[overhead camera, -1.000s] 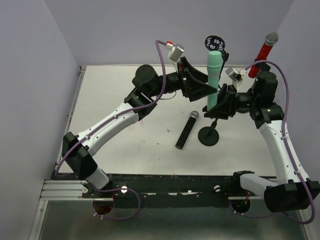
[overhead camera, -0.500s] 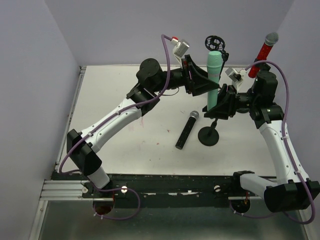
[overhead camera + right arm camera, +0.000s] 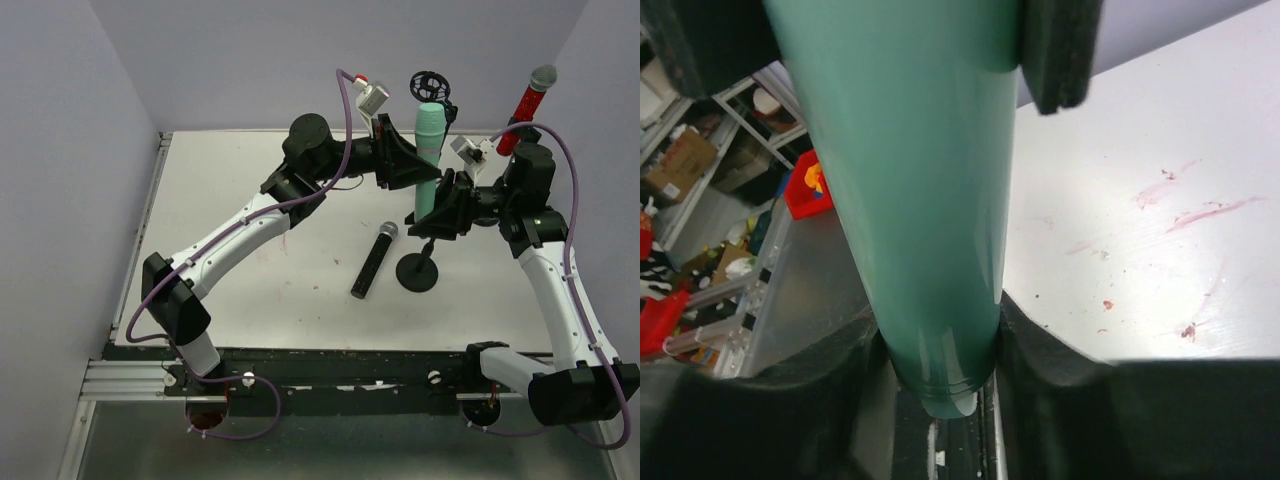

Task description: Attach the microphones to the stand

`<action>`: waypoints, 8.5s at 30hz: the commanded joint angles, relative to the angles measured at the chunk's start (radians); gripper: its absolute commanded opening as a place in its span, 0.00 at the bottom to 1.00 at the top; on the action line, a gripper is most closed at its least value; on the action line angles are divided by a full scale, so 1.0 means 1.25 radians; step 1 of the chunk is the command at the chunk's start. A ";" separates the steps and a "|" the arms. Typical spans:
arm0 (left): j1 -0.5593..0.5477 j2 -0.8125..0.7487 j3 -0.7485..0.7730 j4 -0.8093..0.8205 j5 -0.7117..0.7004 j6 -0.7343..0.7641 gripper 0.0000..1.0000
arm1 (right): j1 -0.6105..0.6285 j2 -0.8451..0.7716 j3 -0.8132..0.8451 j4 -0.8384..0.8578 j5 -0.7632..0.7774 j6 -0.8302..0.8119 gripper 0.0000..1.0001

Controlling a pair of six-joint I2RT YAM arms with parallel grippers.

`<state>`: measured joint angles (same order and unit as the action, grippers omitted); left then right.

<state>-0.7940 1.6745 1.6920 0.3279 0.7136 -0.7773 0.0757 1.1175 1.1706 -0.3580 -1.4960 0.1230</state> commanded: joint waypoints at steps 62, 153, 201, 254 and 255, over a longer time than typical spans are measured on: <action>0.103 -0.592 -0.477 -0.252 0.019 0.369 0.00 | -0.267 -0.028 -0.376 -0.038 0.138 -0.878 0.80; 0.104 -0.573 -0.457 -0.266 0.024 0.380 0.00 | -0.118 -0.115 -0.033 -0.510 0.204 -0.801 1.00; 0.103 -0.522 -0.460 -0.178 0.046 0.330 0.00 | -0.108 -0.099 -0.044 -0.519 0.095 -0.768 0.65; 0.098 -0.371 -0.320 -0.191 0.098 0.342 0.00 | -0.061 -0.142 -0.071 -0.389 0.210 -0.551 0.65; 0.097 -0.366 -0.314 -0.192 0.100 0.342 0.00 | -0.061 -0.142 -0.068 -0.395 0.209 -0.559 0.59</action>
<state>-0.6697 1.2171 1.2671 0.0597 0.8165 -0.3470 -0.0071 0.9546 1.0851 -0.8570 -1.2549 -0.5743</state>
